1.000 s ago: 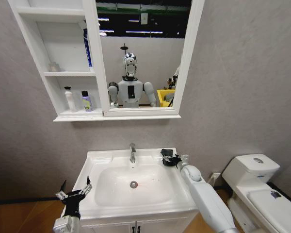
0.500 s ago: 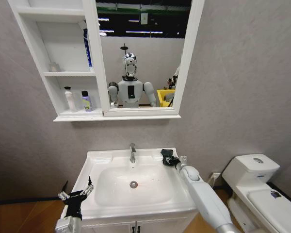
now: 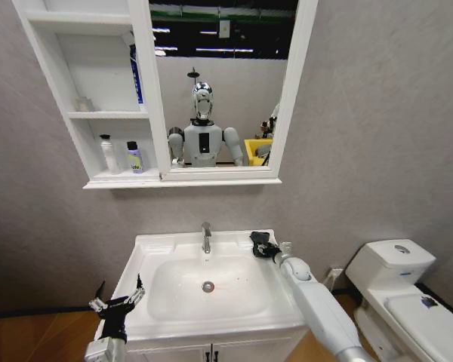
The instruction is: Move facial cleanser and shampoo from washbasin to cabinet, then wipe washbasin with towel.
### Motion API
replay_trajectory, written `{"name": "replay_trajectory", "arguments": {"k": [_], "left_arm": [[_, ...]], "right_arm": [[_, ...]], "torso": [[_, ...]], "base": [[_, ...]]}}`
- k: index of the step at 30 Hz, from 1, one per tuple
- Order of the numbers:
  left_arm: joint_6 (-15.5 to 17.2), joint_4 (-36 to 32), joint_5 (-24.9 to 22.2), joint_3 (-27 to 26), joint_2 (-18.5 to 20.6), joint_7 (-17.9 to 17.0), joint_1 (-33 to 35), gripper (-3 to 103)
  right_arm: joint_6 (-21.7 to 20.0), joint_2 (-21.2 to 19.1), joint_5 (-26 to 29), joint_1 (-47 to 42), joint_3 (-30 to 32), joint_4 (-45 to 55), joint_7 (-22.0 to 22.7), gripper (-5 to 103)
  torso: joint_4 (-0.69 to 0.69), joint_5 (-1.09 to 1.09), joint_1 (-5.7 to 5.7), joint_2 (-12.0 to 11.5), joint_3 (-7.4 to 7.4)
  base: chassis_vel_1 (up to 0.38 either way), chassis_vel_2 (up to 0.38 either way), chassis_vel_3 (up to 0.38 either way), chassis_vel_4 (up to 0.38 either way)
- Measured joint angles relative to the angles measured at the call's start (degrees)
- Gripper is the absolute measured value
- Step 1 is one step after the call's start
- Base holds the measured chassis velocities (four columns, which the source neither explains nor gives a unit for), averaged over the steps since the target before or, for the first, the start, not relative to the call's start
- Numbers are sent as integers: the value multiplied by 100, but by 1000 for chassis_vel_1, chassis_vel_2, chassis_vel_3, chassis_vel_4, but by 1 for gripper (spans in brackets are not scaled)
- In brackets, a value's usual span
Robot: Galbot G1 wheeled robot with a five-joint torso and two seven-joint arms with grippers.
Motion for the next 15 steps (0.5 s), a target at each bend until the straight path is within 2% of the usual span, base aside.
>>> {"name": "replay_trajectory", "arguments": {"k": [1,10,12,13,14,15], "left_arm": [[-5,4,2,4,1,1,-1,100],[-7,19,4,2,4,4,-29,100],[-7,26,4,2,3,4,-38,100],[-7,32,4,3,2,4,-41,100],[-7,32,4,3,2,4,-41,100],[-10,47,4,9,1,4,-46,100]], "right_arm": [[1,2,-6,7,0,-23,0,77],[73,70,-51,68,-23,-222,-68,77],[96,78,-56,87,-32,-257,-85,74],[100,81,-58,95,-34,-269,-87,62],[100,81,-58,95,-34,-269,-87,62],[103,86,-60,102,-40,-283,-85,57]], "torso": [[0,0,0,0,0],[0,0,0,0,0],[0,0,0,0,0],[0,0,0,0,0],[0,0,0,0,0],[0,-1,0,0,0]], "base": [[0,0,0,0],[0,0,0,0],[0,0,0,0],[0,0,0,0],[0,0,0,0],[0,0,0,0]]}}
